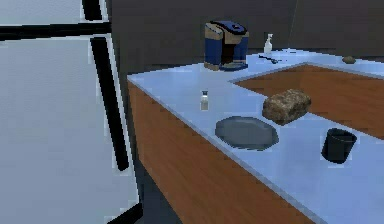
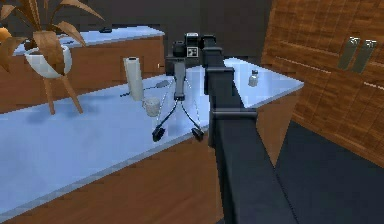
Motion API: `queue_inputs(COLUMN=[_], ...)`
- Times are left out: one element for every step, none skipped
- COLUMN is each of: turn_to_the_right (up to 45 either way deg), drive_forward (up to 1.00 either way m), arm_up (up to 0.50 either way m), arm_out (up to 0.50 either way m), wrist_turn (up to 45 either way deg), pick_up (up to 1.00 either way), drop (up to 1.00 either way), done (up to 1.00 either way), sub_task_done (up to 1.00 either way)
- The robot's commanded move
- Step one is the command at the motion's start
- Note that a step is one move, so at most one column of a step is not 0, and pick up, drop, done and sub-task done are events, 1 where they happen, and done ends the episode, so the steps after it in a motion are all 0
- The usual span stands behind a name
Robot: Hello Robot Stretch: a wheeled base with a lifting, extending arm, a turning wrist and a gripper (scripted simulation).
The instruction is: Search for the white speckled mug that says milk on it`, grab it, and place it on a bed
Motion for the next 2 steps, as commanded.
queue_inputs(turn_to_the_right=[0.0,0.0], drive_forward=[0.0,0.0], arm_up=[0.0,0.0], arm_out=[0.0,0.0], wrist_turn=[45.0,45.0], pick_up=[0.0,0.0], drop=[0.0,0.0], done=[0.0,0.0], sub_task_done=[0.0,0.0])
